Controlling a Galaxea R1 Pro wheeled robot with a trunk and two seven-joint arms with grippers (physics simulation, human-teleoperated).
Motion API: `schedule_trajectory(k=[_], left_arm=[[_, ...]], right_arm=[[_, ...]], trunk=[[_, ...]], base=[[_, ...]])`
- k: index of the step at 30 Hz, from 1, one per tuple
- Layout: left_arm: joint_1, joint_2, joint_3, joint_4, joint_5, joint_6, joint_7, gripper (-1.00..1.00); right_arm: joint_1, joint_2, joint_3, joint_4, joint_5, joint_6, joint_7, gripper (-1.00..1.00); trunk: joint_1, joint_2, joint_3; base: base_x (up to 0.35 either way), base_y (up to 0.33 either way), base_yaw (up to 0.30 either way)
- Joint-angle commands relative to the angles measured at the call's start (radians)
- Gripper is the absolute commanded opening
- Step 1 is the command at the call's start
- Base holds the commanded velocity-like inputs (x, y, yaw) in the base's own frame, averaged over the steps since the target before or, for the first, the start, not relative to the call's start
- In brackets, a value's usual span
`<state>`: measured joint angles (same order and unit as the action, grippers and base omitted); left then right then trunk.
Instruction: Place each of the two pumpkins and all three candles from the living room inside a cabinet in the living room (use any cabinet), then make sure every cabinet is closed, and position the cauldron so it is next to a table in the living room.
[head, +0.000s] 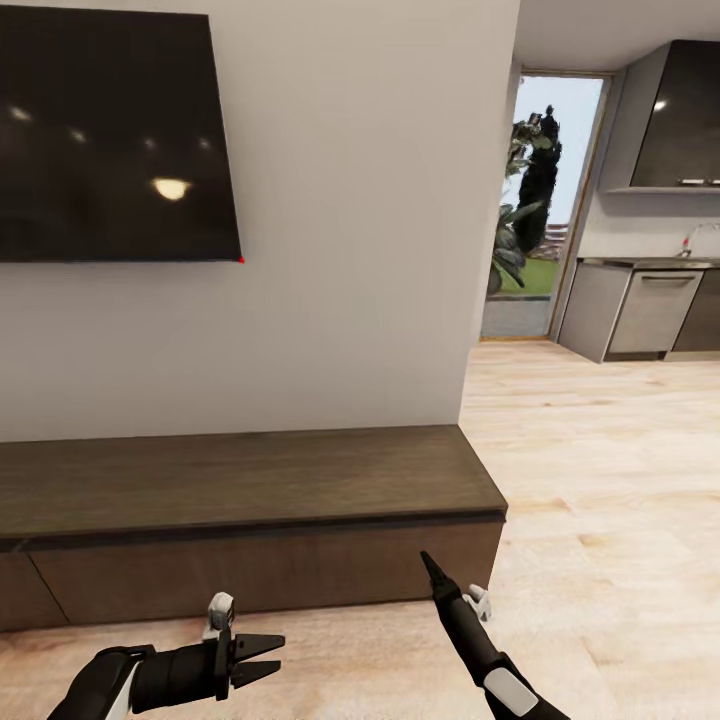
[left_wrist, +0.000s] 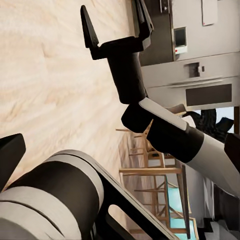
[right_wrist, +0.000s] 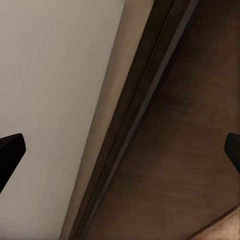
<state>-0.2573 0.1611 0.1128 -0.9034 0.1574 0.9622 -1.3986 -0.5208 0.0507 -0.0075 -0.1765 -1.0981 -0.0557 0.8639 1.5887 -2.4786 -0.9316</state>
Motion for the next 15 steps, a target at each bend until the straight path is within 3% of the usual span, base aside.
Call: schedule_trajectory(k=[1,5,12,15], left_arm=[[0.000,0.000,0.000,0.000,0.002,0.010,-0.002,1.00],[0.000,0.000,0.000,0.000,0.002,0.010,-0.002,1.00],[0.000,0.000,-0.001,0.000,0.002,0.010,-0.003,1.00],[0.000,-0.002,-0.001,0.000,0.002,0.010,-0.003,1.00]], right_arm=[[-0.001,-0.003,0.000,0.001,0.002,-0.005,0.007,1.00],[-0.001,-0.011,-0.001,-0.001,0.002,0.019,0.038,1.00],[-0.001,-0.018,-0.002,-0.009,0.001,0.047,0.050,1.00],[-0.001,-0.018,-0.001,-0.006,-0.027,0.073,0.070,1.00]], trunk=[[0.000,0.000,-0.001],[0.000,0.000,-0.001],[0.013,-0.022,-0.026],[0.014,-0.023,-0.037]], base=[[0.000,0.000,0.000],[0.000,0.000,0.000],[0.000,0.000,0.000],[0.000,0.000,0.000]])
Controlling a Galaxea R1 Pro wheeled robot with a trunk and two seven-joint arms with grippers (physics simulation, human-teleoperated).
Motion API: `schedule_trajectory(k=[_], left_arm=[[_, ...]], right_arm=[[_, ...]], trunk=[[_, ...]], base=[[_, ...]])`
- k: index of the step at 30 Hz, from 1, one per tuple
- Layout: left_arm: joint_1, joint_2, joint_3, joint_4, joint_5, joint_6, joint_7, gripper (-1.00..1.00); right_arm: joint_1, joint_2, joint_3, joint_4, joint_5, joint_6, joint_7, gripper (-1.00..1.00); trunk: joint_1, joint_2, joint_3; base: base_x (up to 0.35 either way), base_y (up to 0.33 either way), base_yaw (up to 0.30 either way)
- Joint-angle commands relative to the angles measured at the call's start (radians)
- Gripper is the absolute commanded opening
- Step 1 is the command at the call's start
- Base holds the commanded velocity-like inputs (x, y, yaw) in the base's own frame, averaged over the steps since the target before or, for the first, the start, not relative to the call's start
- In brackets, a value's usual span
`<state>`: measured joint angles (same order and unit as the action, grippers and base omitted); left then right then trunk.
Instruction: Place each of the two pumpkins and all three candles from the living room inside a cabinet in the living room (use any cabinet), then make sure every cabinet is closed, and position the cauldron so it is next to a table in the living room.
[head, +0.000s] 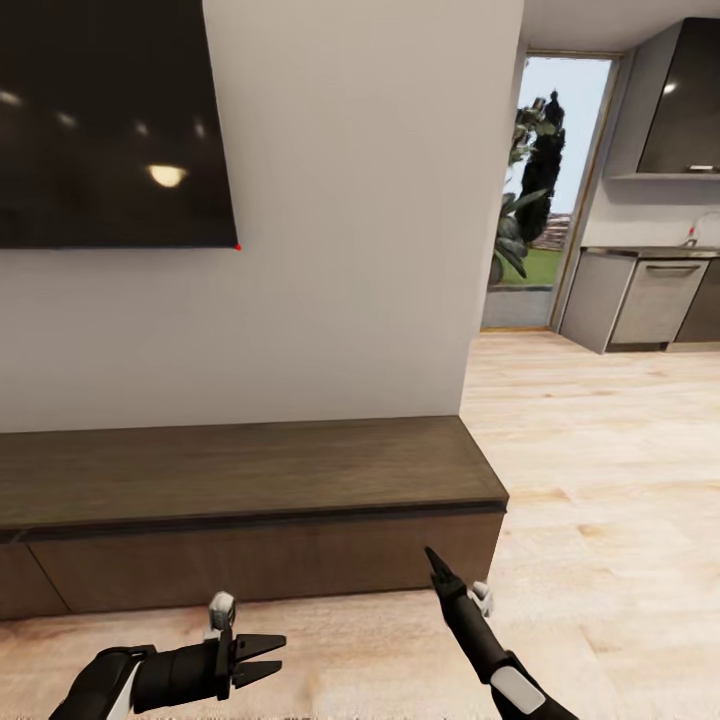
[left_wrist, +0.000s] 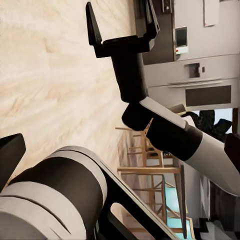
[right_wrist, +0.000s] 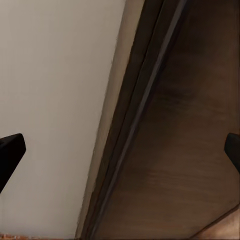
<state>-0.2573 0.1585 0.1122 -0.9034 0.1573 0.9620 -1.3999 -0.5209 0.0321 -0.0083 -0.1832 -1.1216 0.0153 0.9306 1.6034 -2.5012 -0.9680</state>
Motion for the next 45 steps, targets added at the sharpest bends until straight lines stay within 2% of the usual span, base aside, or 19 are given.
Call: schedule_trajectory(k=[1,5,10,16,18,22,25,33,36,38,45], left_arm=[[0.000,-0.001,0.000,0.000,0.002,0.011,-0.001,1.00],[0.000,-0.011,0.000,-0.001,0.001,0.010,-0.001,1.00],[0.000,-0.013,0.000,-0.003,0.002,0.010,-0.001,1.00],[0.000,-0.013,0.000,-0.003,0.002,0.009,-0.001,1.00],[0.000,-0.013,0.000,-0.003,0.002,0.009,-0.002,1.00],[0.000,-0.013,0.000,-0.005,0.002,0.009,-0.002,1.00],[0.000,-0.014,-0.001,-0.005,0.002,0.009,-0.002,1.00],[0.000,-0.014,-0.004,-0.001,0.002,0.009,-0.001,1.00],[0.000,-0.014,-0.005,0.000,0.002,0.009,-0.001,1.00],[0.000,-0.014,-0.005,0.000,0.002,0.009,-0.001,1.00],[0.000,-0.014,-0.004,-0.003,0.002,0.009,-0.002,1.00]], right_arm=[[-0.001,0.000,0.000,0.002,-0.015,0.010,0.013,1.00],[-0.001,0.001,0.000,0.005,-0.034,0.023,0.025,1.00],[-0.001,0.002,0.000,0.001,-0.039,0.018,0.023,1.00],[-0.001,0.002,-0.002,-0.004,-0.050,0.024,0.024,1.00],[-0.001,0.002,-0.006,-0.001,-0.067,0.028,0.023,1.00],[-0.001,-0.002,-0.018,0.004,-0.133,0.032,0.026,1.00],[-0.001,-0.025,-0.019,0.000,-0.155,0.067,0.058,1.00],[-0.001,-0.044,-0.023,-0.011,-0.159,0.098,0.097,1.00],[-0.001,-0.057,-0.023,-0.012,-0.159,0.098,0.099,1.00],[-0.001,-0.059,-0.023,-0.012,-0.159,0.094,0.099,1.00],[-0.001,-0.063,-0.024,-0.012,-0.159,0.090,0.099,1.00]], trunk=[[0.000,-0.001,-0.005],[0.002,-0.002,-0.020],[0.002,-0.002,-0.020],[0.005,-0.003,-0.044],[0.005,-0.003,-0.047],[0.005,-0.003,-0.047],[0.005,-0.003,-0.047],[0.005,-0.003,-0.047],[0.006,-0.004,-0.059],[0.007,-0.004,-0.067],[0.007,-0.004,-0.067]], base=[[0.000,0.000,0.000],[0.000,0.000,0.000],[0.000,0.000,0.000],[0.000,0.000,0.000],[0.000,0.000,0.000],[0.000,0.000,0.000],[0.000,0.000,0.000],[0.000,0.000,0.000],[0.000,0.000,0.000],[0.000,0.000,0.000],[0.000,0.000,0.000]])
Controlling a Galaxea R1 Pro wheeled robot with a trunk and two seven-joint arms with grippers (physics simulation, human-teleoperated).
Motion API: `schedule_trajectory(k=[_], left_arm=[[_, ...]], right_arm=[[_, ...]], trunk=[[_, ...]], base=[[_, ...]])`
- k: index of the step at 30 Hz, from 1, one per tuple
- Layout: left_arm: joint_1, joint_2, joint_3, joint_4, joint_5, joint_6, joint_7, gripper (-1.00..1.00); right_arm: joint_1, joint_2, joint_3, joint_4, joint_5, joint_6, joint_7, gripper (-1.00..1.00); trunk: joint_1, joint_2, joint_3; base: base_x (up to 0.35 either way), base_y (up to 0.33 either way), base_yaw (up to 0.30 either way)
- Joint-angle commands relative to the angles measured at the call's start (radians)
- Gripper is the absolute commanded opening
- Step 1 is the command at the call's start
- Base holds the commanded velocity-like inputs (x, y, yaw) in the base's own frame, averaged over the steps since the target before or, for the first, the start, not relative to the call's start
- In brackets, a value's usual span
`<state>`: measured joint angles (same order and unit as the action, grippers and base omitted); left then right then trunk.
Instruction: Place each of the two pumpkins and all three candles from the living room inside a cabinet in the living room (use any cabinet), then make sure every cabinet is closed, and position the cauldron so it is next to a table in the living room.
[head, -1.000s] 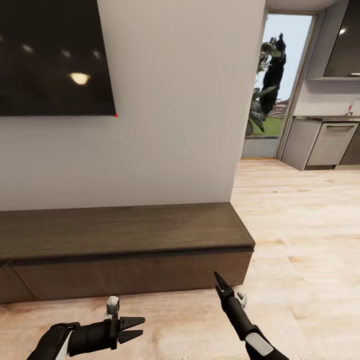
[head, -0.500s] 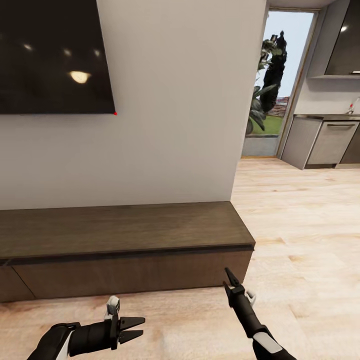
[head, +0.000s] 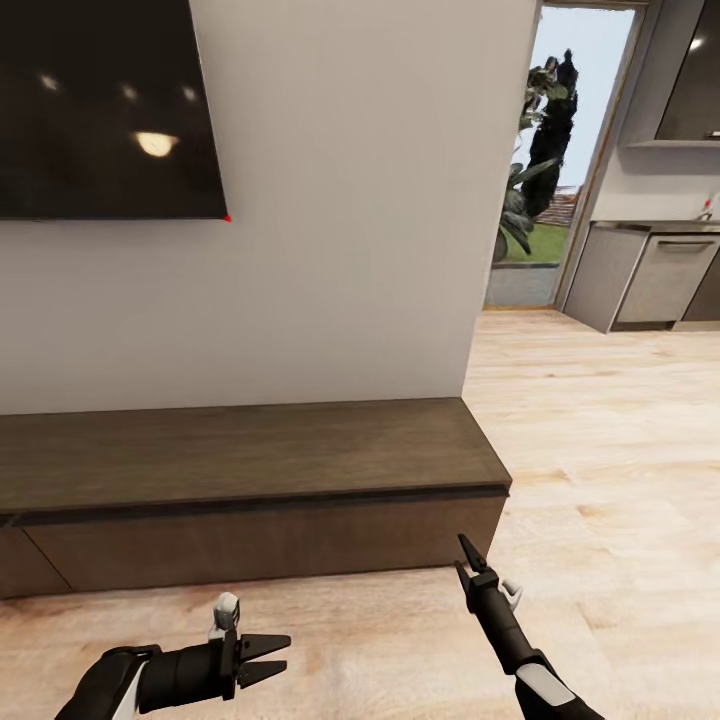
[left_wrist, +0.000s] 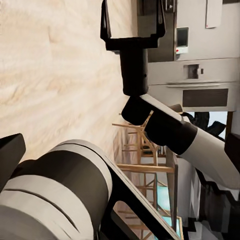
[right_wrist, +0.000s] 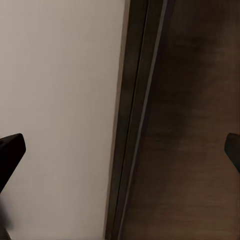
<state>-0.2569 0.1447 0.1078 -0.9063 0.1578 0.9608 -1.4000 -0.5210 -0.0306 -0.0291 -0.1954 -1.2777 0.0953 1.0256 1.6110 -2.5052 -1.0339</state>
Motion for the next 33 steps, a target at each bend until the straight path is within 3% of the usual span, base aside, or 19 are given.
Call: schedule_trajectory(k=[1,33], left_arm=[[0.000,0.000,0.000,0.000,0.002,0.011,-0.002,1.00],[0.000,0.001,-0.019,-0.005,0.003,0.012,-0.002,1.00]], right_arm=[[-0.001,0.000,-0.002,0.001,-0.003,0.009,0.003,1.00],[-0.001,0.005,0.000,0.002,0.004,0.004,-0.007,1.00]], trunk=[[0.000,0.000,-0.001],[0.000,0.000,-0.001]], base=[[0.000,0.000,0.000],[0.126,-0.017,0.000]])
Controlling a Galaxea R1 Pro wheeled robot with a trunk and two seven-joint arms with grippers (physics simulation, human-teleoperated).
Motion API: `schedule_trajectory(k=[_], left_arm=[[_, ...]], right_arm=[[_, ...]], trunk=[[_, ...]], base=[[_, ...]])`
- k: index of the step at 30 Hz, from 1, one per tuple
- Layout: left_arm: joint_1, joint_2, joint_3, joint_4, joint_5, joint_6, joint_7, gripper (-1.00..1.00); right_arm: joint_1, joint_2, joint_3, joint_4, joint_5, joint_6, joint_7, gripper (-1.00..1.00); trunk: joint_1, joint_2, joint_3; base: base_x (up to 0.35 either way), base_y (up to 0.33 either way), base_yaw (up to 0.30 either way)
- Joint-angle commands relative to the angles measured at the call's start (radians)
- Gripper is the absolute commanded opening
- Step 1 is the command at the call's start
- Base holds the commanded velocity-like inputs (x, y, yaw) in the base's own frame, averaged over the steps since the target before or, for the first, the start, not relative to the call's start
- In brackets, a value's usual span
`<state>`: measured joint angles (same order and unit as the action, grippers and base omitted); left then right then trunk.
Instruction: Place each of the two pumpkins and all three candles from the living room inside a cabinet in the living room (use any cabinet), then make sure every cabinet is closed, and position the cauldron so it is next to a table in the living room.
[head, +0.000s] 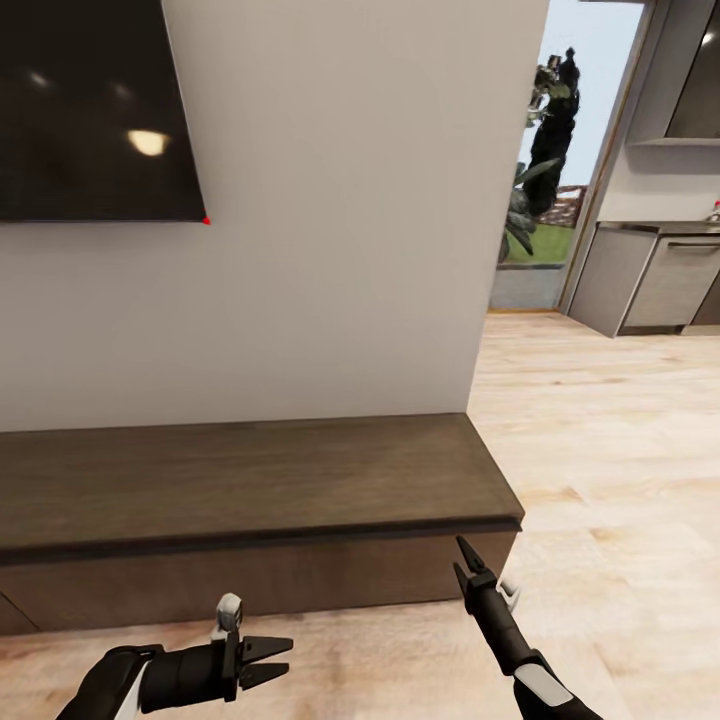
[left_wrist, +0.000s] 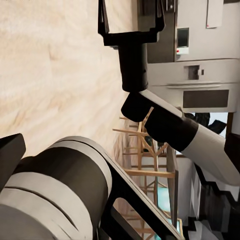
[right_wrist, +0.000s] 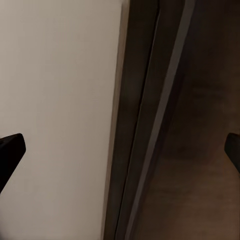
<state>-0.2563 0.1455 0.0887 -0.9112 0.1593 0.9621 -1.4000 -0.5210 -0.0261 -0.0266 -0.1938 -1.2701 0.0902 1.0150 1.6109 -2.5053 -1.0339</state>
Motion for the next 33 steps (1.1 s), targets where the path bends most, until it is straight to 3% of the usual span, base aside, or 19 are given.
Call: schedule_trajectory(k=[1,33], left_arm=[[0.000,0.000,-0.001,0.000,0.002,0.010,-0.002,1.00],[0.000,0.000,-0.003,0.003,0.002,0.010,-0.002,1.00]], right_arm=[[-0.001,0.000,-0.003,0.001,-0.003,0.009,0.004,1.00],[-0.001,0.000,-0.003,0.001,-0.003,0.006,0.002,1.00]], trunk=[[0.000,0.000,-0.001],[0.000,0.000,-0.001]], base=[[0.109,-0.102,0.000],[0.031,-0.008,0.000]])
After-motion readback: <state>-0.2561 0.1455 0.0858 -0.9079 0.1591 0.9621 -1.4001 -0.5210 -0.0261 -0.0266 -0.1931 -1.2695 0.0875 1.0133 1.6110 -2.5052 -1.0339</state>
